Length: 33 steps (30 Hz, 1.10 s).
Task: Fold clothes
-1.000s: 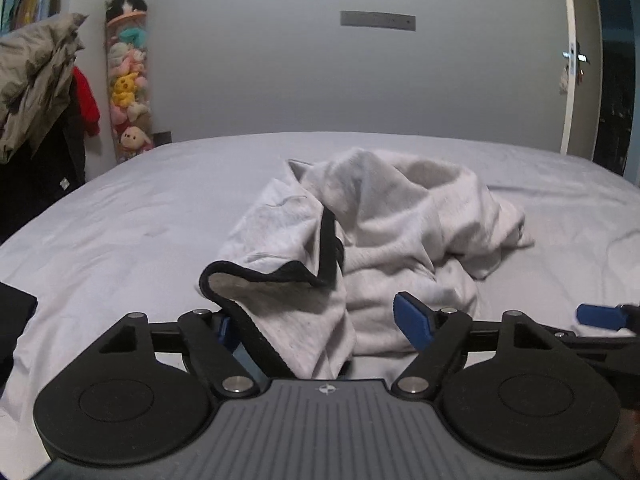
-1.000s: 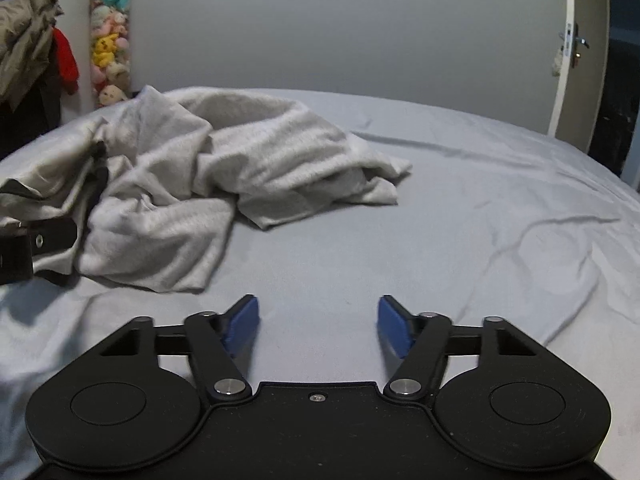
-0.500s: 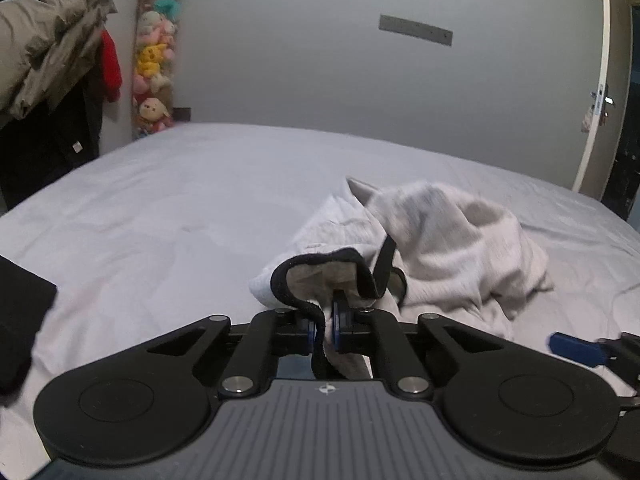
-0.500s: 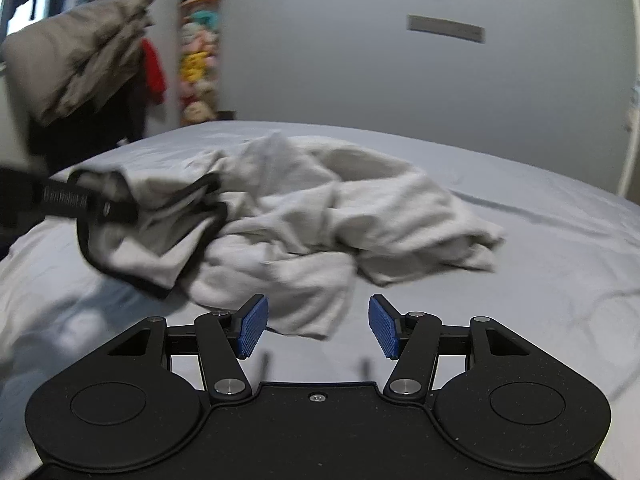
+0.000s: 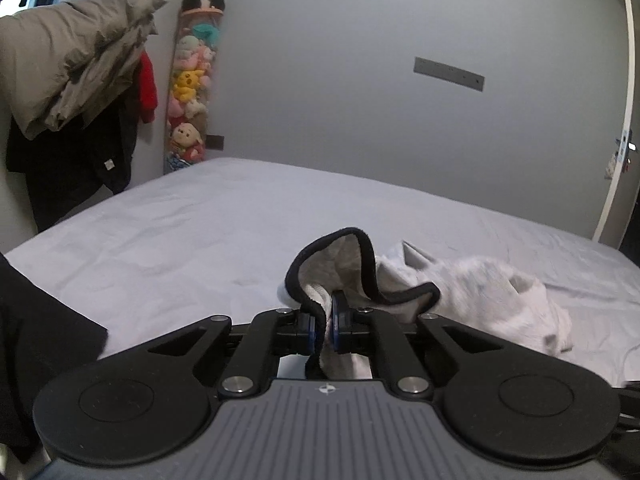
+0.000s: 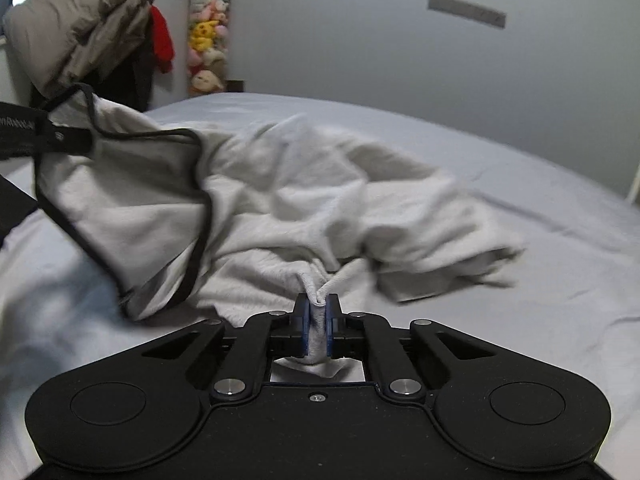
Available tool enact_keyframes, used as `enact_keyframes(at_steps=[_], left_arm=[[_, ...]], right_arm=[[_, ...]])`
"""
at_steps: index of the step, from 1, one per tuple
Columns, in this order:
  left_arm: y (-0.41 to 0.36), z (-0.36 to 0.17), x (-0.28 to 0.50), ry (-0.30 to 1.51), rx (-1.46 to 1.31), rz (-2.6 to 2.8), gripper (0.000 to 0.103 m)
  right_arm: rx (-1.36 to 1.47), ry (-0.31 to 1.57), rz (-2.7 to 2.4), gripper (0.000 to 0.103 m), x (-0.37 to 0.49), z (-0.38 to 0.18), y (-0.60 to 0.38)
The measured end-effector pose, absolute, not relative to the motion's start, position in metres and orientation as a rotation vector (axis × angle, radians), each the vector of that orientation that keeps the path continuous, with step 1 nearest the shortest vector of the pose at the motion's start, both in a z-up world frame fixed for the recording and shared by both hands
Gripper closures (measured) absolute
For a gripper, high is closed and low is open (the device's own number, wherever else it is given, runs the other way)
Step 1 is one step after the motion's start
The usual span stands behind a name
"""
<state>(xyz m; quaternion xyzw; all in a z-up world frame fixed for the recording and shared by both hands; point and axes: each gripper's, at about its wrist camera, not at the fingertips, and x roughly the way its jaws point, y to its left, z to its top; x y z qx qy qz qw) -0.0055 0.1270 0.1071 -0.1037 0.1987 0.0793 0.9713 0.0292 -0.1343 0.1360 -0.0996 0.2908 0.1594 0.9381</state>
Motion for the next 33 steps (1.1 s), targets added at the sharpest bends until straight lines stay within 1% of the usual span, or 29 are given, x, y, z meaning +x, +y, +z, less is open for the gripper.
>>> enact_keyframes(at_steps=[4, 9, 10, 11, 13, 15, 16, 17, 19, 21, 22, 23, 24, 25, 26, 30, 33], left_arm=[[0.130, 0.121, -0.013, 0.431, -0.212, 0.146, 0.097], [0.120, 0.127, -0.024, 0.518, -0.185, 0.063, 0.096], [0.117, 0.126, -0.025, 0.554, -0.177, 0.040, 0.095], [0.115, 0.125, -0.028, 0.597, -0.168, 0.022, 0.091], [0.114, 0.122, -0.032, 0.651, -0.161, 0.019, 0.088], [0.115, 0.120, -0.036, 0.682, -0.162, 0.039, 0.079], [0.116, 0.120, -0.039, 0.693, -0.166, 0.052, 0.070], [0.117, 0.121, -0.043, 0.705, -0.170, 0.066, 0.058], [0.115, 0.123, -0.050, 0.715, -0.153, 0.073, 0.050], [0.110, 0.127, -0.059, 0.710, -0.106, 0.071, 0.045], [0.107, 0.128, -0.062, 0.709, -0.081, 0.068, 0.041], [0.102, 0.129, -0.067, 0.708, -0.051, 0.058, 0.040], [0.098, 0.129, -0.071, 0.708, -0.033, 0.042, 0.040], [0.091, 0.128, -0.075, 0.716, -0.018, 0.007, 0.040], [0.083, 0.126, -0.080, 0.733, 0.001, -0.055, 0.040], [0.048, 0.114, -0.097, 0.804, 0.081, -0.229, 0.040], [0.021, 0.092, -0.104, 0.868, 0.168, -0.301, 0.040]], right_arm=[[-0.192, 0.571, 0.263, 0.098, 0.005, 0.167, -0.168], [-0.128, 0.553, 0.173, 0.098, -0.031, 0.206, -0.209], [-0.099, 0.557, 0.152, 0.098, -0.040, 0.212, -0.216], [-0.061, 0.579, 0.137, 0.098, -0.051, 0.219, -0.224], [-0.023, 0.615, 0.155, 0.098, -0.068, 0.222, -0.228], [-0.002, 0.639, 0.181, 0.098, -0.083, 0.224, -0.228], [-0.004, 0.648, 0.203, 0.098, -0.093, 0.224, -0.224], [-0.018, 0.660, 0.231, 0.098, -0.105, 0.223, -0.219], [-0.045, 0.673, 0.257, 0.097, -0.115, 0.223, -0.211], [-0.080, 0.677, 0.276, 0.095, -0.127, 0.224, -0.203], [-0.094, 0.656, 0.278, 0.089, -0.131, 0.227, -0.200], [-0.104, 0.637, 0.276, 0.079, -0.134, 0.230, -0.198], [-0.108, 0.619, 0.272, 0.073, -0.137, 0.235, -0.197], [-0.104, 0.588, 0.271, 0.065, -0.140, 0.243, -0.197], [-0.099, 0.567, 0.269, 0.061, -0.143, 0.248, -0.197], [-0.063, 0.540, 0.232, 0.061, -0.143, 0.255, -0.203], [0.036, 0.568, 0.188, 0.061, -0.144, 0.254, -0.218]])
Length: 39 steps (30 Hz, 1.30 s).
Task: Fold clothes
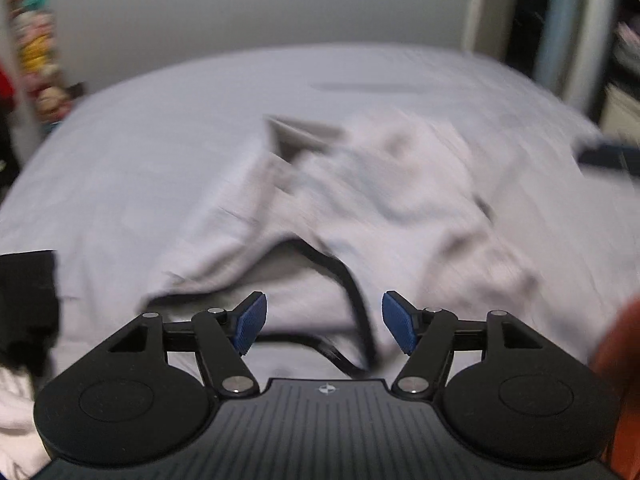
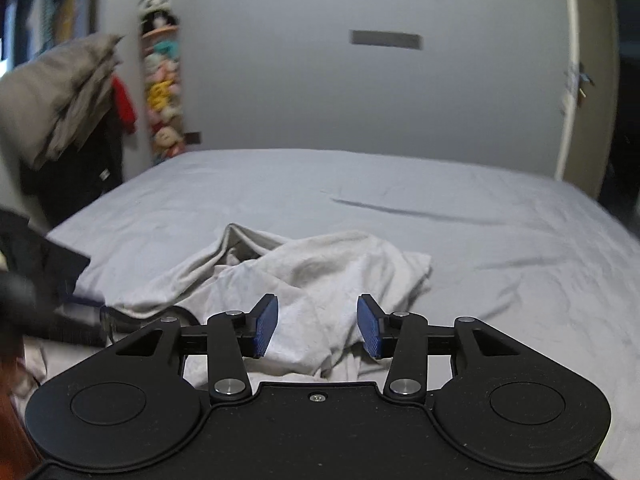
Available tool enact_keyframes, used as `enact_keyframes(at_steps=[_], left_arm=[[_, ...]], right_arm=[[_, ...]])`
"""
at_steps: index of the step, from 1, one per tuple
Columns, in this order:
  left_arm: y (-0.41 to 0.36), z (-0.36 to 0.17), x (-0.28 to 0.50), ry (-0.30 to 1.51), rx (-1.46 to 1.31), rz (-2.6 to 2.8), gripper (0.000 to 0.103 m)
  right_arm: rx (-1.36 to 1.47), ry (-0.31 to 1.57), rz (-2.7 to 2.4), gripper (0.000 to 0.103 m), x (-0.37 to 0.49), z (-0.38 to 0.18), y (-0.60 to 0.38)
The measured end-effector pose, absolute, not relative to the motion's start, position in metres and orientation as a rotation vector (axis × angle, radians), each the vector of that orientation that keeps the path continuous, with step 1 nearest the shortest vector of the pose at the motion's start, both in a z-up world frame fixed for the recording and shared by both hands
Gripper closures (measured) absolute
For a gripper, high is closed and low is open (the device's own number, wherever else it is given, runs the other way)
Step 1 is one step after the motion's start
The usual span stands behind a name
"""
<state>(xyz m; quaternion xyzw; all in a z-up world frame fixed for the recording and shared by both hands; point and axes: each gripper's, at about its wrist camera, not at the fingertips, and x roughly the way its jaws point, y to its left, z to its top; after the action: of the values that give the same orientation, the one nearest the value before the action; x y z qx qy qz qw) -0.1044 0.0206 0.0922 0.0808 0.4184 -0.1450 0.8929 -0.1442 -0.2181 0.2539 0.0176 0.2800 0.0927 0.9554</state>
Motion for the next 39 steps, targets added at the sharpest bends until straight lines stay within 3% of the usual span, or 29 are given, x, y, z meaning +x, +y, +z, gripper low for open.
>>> enact_keyframes(at_steps=[4, 6, 7, 8, 11, 21, 30, 33, 35, 39], left_arm=[[-0.003, 0.060, -0.099, 0.954, 0.270, -0.334, 0.041], [-0.009, 0.045, -0.096, 0.970, 0.304, -0.341, 0.060], [-0.008, 0.043, -0.096, 0.973, 0.286, -0.352, 0.083], [-0.004, 0.042, -0.093, 0.975, 0.246, -0.365, 0.092], [0.011, 0.055, -0.092, 0.937, 0.170, -0.364, 0.095], [0.089, 0.121, -0.080, 0.808, 0.098, -0.227, 0.095], [0.157, 0.126, -0.081, 0.833, 0.049, -0.011, 0.094], [0.155, 0.117, -0.083, 0.846, 0.048, 0.006, 0.087], [0.153, 0.113, -0.082, 0.844, 0.055, 0.038, 0.075], [0.152, 0.110, -0.082, 0.844, 0.052, 0.057, 0.064]], right_arm=[[0.141, 0.599, 0.146, 0.060, -0.150, 0.249, -0.237], [0.184, 0.608, 0.121, 0.060, -0.154, 0.246, -0.245], [0.212, 0.608, 0.112, 0.060, -0.157, 0.245, -0.250], [0.229, 0.607, 0.109, 0.060, -0.159, 0.243, -0.252], [0.229, 0.610, 0.114, 0.060, -0.164, 0.237, -0.252], [0.265, 0.664, 0.188, 0.060, -0.153, 0.216, -0.242], [0.288, 0.692, 0.199, 0.059, -0.151, 0.204, -0.241], [0.275, 0.699, 0.211, 0.059, -0.150, 0.202, -0.238], [0.258, 0.699, 0.220, 0.059, -0.150, 0.203, -0.235], [0.248, 0.698, 0.220, 0.057, -0.152, 0.203, -0.233]])
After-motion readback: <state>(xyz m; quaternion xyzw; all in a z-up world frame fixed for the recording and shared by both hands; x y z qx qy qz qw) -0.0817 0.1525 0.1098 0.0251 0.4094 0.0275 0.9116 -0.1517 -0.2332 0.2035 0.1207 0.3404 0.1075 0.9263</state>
